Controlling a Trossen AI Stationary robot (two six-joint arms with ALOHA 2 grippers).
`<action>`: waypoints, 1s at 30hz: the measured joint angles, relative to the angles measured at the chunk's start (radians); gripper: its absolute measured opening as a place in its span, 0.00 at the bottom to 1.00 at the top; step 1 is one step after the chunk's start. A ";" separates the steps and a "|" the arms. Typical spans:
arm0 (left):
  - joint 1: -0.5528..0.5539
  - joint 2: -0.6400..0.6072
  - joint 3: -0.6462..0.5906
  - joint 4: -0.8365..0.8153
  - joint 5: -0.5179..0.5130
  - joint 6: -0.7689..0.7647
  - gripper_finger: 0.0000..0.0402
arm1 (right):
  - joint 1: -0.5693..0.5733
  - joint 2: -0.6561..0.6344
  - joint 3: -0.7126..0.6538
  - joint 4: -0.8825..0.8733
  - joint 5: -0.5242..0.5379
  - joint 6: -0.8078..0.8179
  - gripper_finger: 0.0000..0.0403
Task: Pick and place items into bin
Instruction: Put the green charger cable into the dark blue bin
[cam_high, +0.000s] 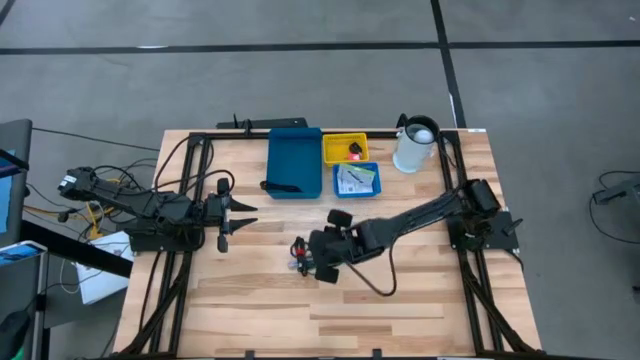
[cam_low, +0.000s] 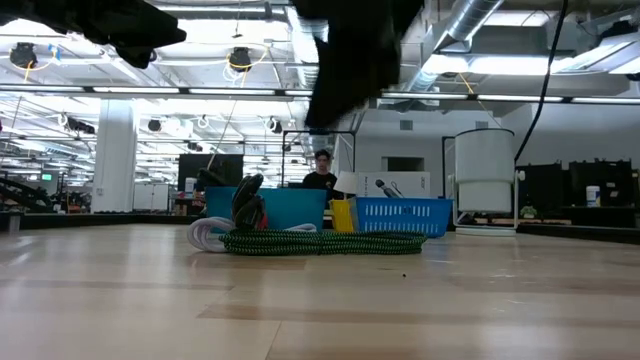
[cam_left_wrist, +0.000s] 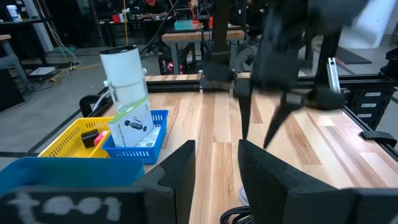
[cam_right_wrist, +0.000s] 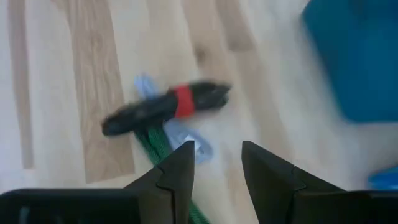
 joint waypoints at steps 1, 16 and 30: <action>0.000 0.000 0.000 0.000 0.000 0.000 0.28 | 0.001 0.004 -0.032 0.036 -0.009 0.014 0.31; 0.000 0.000 0.000 0.000 0.000 0.000 0.28 | 0.048 -0.001 -0.253 0.290 -0.060 0.199 0.30; 0.000 0.000 0.000 0.000 0.000 0.000 0.28 | 0.060 0.000 -0.422 0.467 -0.059 0.241 0.30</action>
